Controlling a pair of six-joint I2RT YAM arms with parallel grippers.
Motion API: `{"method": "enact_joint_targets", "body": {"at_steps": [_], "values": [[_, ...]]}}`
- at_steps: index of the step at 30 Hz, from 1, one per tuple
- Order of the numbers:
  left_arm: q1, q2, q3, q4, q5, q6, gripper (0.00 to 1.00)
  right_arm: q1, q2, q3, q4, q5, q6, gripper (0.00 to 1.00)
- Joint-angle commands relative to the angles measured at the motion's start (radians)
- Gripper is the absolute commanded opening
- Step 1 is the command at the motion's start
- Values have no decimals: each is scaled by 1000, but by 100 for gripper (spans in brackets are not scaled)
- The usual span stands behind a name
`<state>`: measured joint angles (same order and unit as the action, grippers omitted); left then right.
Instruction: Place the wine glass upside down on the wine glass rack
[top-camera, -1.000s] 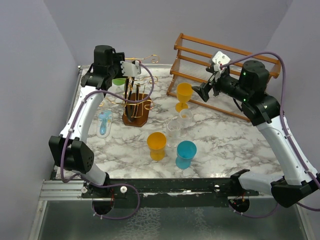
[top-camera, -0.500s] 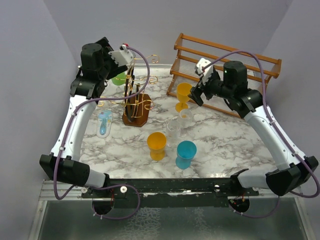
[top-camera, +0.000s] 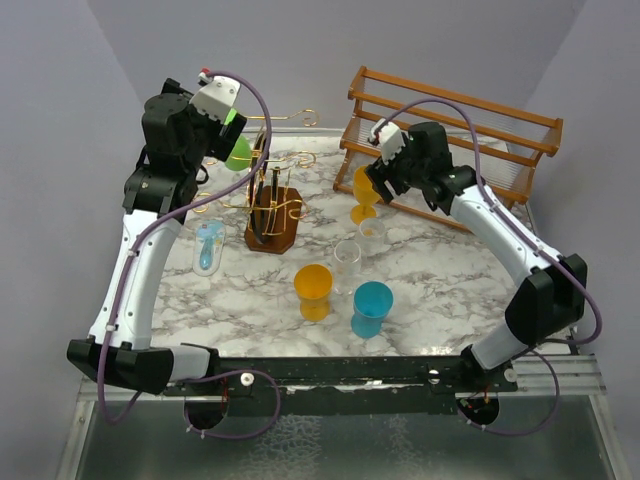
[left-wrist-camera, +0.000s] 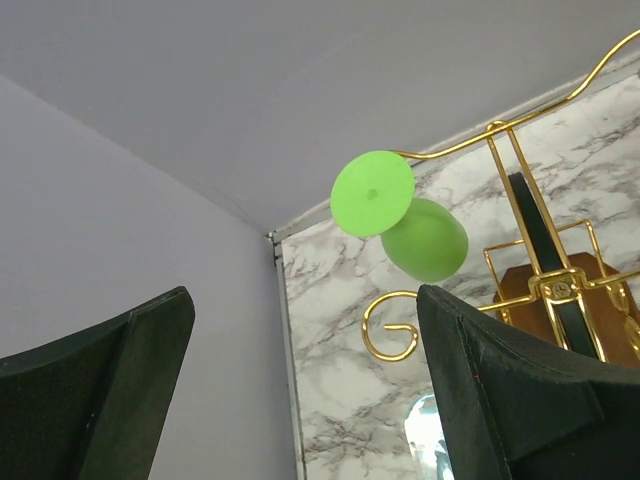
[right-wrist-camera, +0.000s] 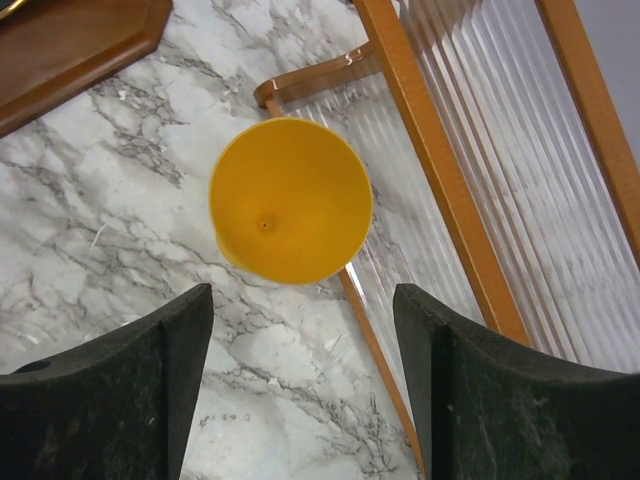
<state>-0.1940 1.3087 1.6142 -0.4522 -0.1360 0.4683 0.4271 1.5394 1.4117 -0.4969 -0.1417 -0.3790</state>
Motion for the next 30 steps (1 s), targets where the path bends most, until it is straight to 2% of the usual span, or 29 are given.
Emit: {"method": "enact_joint_targets", "body": {"at_steps": [1, 10, 17, 30], "values": [[-3, -40, -41, -27, 74, -95, 96, 1, 91, 91, 59, 64, 40, 70], [-4, -52, -54, -25, 96, -109, 96, 1, 242, 199, 21, 116, 55, 55], [-4, -49, -57, -26, 102, -100, 96, 1, 265, 188, 28, 141, 53, 42], [-3, -39, -63, -22, 111, -91, 96, -1, 274, 148, 42, 174, 52, 37]]}}
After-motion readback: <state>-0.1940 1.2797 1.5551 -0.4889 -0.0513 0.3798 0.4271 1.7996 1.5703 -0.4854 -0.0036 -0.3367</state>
